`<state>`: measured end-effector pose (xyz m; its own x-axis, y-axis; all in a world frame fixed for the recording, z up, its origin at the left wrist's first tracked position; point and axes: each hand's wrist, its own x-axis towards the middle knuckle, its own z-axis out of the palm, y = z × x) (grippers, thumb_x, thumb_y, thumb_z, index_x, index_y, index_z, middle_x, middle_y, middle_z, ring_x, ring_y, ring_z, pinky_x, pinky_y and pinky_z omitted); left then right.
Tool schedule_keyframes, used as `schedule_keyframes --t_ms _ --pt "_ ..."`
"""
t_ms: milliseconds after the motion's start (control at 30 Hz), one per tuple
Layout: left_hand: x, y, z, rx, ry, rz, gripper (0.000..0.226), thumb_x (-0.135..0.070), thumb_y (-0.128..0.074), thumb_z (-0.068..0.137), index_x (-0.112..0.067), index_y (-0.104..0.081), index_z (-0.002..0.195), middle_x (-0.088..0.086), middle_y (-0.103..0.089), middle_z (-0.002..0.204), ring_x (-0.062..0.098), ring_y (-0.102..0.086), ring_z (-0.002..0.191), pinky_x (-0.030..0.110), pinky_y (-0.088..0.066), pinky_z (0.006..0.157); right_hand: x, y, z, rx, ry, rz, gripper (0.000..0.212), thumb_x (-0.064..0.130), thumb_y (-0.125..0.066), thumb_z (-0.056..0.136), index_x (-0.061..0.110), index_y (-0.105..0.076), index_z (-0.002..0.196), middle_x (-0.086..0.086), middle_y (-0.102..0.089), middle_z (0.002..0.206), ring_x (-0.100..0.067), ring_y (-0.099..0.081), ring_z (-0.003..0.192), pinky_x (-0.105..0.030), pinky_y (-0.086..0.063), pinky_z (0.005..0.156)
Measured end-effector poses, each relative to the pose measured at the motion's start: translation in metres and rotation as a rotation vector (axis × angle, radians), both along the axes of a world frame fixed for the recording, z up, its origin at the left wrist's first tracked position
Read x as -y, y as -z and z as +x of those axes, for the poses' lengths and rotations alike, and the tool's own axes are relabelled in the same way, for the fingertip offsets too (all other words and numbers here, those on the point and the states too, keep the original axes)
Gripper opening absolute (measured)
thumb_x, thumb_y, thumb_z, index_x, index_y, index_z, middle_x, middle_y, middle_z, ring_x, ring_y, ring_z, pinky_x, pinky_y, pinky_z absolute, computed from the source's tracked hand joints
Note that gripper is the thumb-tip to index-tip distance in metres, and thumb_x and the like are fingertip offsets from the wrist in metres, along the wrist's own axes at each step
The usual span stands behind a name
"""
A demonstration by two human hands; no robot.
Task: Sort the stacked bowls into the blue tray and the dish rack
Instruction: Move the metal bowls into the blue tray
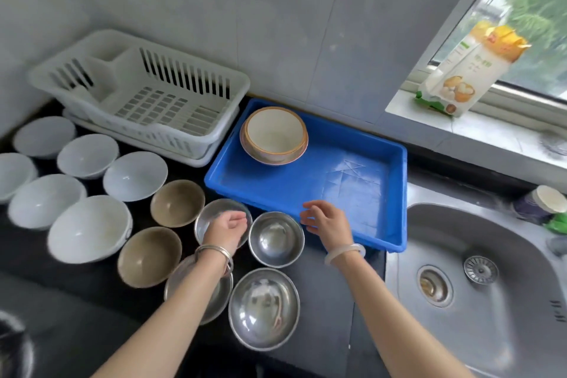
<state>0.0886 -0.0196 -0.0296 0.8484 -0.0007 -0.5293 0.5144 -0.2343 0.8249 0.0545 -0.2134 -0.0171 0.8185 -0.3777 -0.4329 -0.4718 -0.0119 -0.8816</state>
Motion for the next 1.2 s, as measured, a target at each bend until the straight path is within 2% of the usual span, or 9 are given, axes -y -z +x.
schedule_keyframes --t_ms 100,167,300,433,567,700,767,900,1200 --pt "-0.009 0.009 -0.037 -0.012 0.107 0.13 0.025 -0.002 -0.06 0.084 -0.002 -0.062 0.109 0.017 -0.065 0.111 0.027 -0.06 0.106 0.033 -0.045 0.092 -0.006 0.019 -0.036 -0.125 0.003 -0.142 0.021 0.012 -0.049 0.085 0.025 -0.062 0.074 -0.001 -0.069 0.074 -0.02 -0.064 0.073 -0.027 -0.051 0.067" --pt "-0.011 0.015 -0.052 -0.035 0.157 0.165 0.027 -0.001 -0.062 0.081 -0.003 -0.061 0.108 0.015 -0.065 0.113 0.025 -0.06 0.105 0.032 -0.047 0.091 -0.008 0.029 -0.048 -0.224 -0.05 -0.264 0.011 0.02 -0.053 0.085 0.023 -0.063 0.086 0.001 -0.069 0.085 -0.017 -0.061 0.077 -0.022 -0.043 0.062" --pt "-0.012 0.023 -0.064 -0.072 0.261 0.246 0.03 0.003 -0.062 0.078 -0.008 -0.062 0.105 0.012 -0.067 0.112 0.022 -0.062 0.102 0.035 -0.049 0.092 -0.016 0.04 -0.044 -0.348 -0.132 -0.305 0.026 0.029 -0.058 0.086 0.016 -0.061 0.109 -0.004 -0.068 0.097 -0.017 -0.062 0.078 -0.028 -0.05 0.072" --pt "-0.01 0.027 -0.06 -0.074 0.351 0.324 0.034 0.011 -0.053 0.078 -0.009 -0.063 0.105 0.01 -0.067 0.112 0.022 -0.061 0.106 0.036 -0.048 0.098 -0.022 0.041 -0.031 -0.377 0.026 -0.068 0.011 0.007 -0.055 0.088 0.006 -0.066 0.089 -0.012 -0.067 0.087 -0.024 -0.069 0.072 -0.033 -0.059 0.069" --pt "-0.008 0.028 -0.056 -0.074 0.382 0.382 0.036 0.011 -0.047 0.08 -0.009 -0.067 0.103 0.011 -0.069 0.107 0.025 -0.062 0.104 0.038 -0.048 0.097 -0.017 0.035 -0.034 -0.384 0.076 -0.04 0.022 -0.001 -0.055 0.085 0.009 -0.065 0.069 -0.011 -0.067 0.081 -0.024 -0.07 0.07 -0.031 -0.059 0.066" --pt "-0.007 0.028 -0.056 -0.036 0.421 0.445 0.022 -0.002 -0.058 0.082 -0.014 -0.07 0.097 0.007 -0.071 0.1 0.021 -0.064 0.095 0.028 -0.05 0.086 -0.007 0.022 -0.045 -0.387 0.084 -0.05 0.02 -0.001 -0.053 0.082 0.008 -0.068 0.072 -0.005 -0.067 0.066 -0.013 -0.068 0.05 -0.016 -0.05 0.045" --pt "-0.006 0.026 -0.057 -0.024 0.435 0.462 0.022 -0.003 -0.057 0.083 -0.014 -0.07 0.096 0.005 -0.071 0.1 0.02 -0.064 0.095 0.027 -0.049 0.084 -0.001 0.017 -0.05 -0.372 0.083 -0.025 0.018 -0.001 -0.054 0.08 0.006 -0.069 0.075 -0.003 -0.065 0.059 -0.012 -0.067 0.047 -0.017 -0.053 0.047" --pt "-0.001 0.026 -0.057 -0.035 0.401 0.422 0.022 -0.002 -0.06 0.08 -0.014 -0.07 0.095 0.005 -0.071 0.1 0.022 -0.064 0.096 0.033 -0.051 0.089 0.015 0.01 -0.061 -0.322 0.035 -0.036 0.021 0.001 -0.052 0.078 0.01 -0.069 0.07 0.005 -0.06 0.04 -0.009 -0.064 0.044 -0.028 -0.059 0.068" --pt "0.023 0.031 -0.061 -0.066 0.128 0.102 0.024 0.005 -0.062 0.078 -0.007 -0.069 0.097 0.013 -0.07 0.1 0.022 -0.063 0.091 0.035 -0.049 0.093 0.03 0.006 -0.096 -0.243 0.02 -0.194 0.011 0.01 -0.062 0.081 0.014 -0.07 0.087 -0.004 -0.071 0.075 -0.011 -0.069 0.057 -0.023 -0.058 0.057"
